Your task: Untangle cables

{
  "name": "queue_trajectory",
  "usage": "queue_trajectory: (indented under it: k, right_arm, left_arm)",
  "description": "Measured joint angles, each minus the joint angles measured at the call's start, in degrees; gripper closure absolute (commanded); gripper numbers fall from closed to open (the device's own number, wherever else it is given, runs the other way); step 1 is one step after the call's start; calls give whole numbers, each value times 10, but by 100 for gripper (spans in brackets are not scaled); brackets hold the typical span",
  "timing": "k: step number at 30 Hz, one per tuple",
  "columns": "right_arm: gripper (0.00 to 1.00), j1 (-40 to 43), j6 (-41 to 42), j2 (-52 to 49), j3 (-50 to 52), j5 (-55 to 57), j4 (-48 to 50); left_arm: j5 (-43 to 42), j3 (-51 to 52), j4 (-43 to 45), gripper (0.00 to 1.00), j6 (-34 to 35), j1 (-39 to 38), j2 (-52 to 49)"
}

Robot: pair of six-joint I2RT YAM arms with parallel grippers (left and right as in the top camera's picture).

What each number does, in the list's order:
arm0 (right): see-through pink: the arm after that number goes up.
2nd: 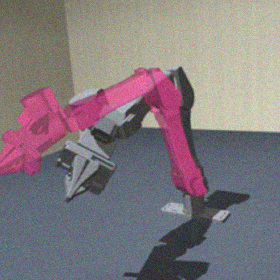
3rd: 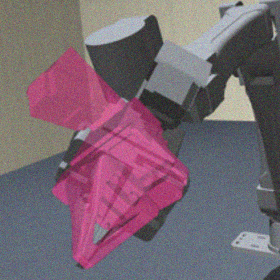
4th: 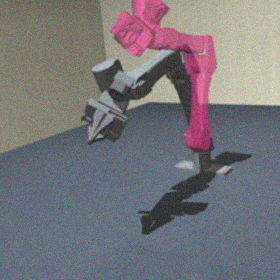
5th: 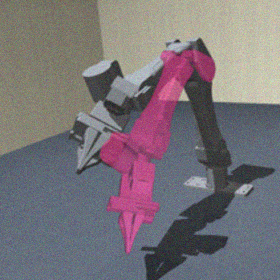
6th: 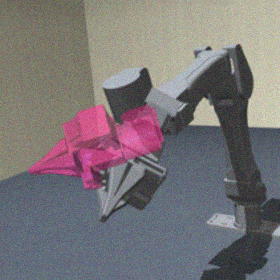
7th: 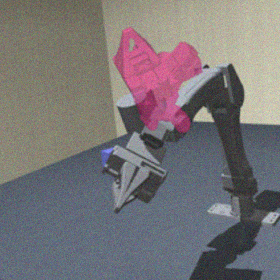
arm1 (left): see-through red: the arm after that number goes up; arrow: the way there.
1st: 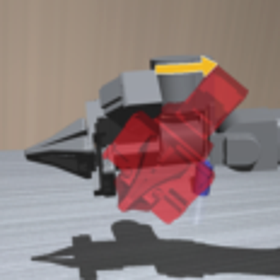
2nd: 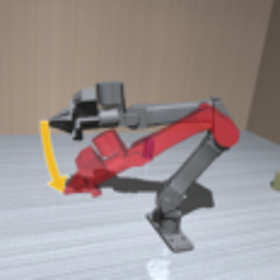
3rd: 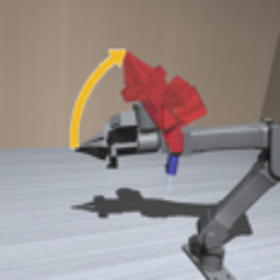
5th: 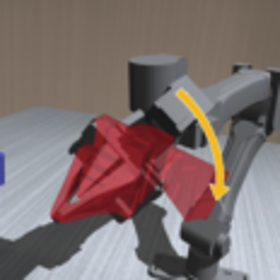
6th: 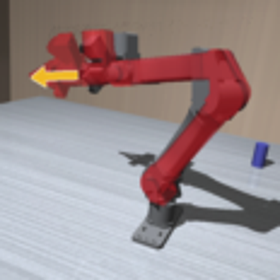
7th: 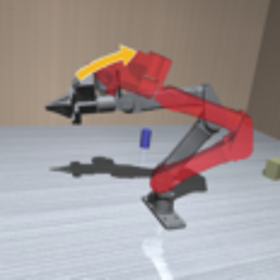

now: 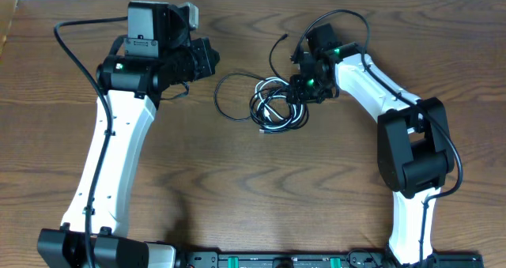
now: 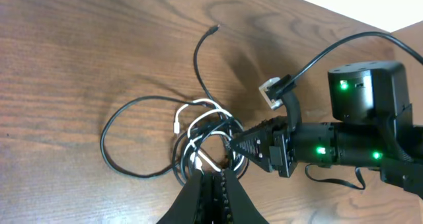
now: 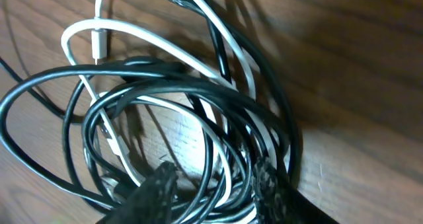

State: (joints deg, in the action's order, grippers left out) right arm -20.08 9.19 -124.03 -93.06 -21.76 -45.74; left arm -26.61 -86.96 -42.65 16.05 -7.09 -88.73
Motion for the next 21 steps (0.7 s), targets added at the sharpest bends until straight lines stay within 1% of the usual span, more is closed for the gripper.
queue_trajectory:
  k: [8,11,15,18,20,21]
  right_arm:
    - [62,-12,61,29,1,57,-42]
    - [63,-18,87,29,14,73,-28]
    - [65,-30,111,27,46,83,17]
    - [71,-34,123,26,65,85,50]
    - [73,-34,127,26,74,87,68]
    - [77,-34,130,26,80,87,79]
  left_arm:
    - [0,2,-5,93,0,-5,0]
    - [0,2,-5,92,0,-6,0]
    - [0,2,-5,93,0,-9,0]
    - [0,2,-5,92,0,-10,0]
    - [0,2,-5,92,0,-10,0]
    - [0,2,-5,92,0,-10,0]
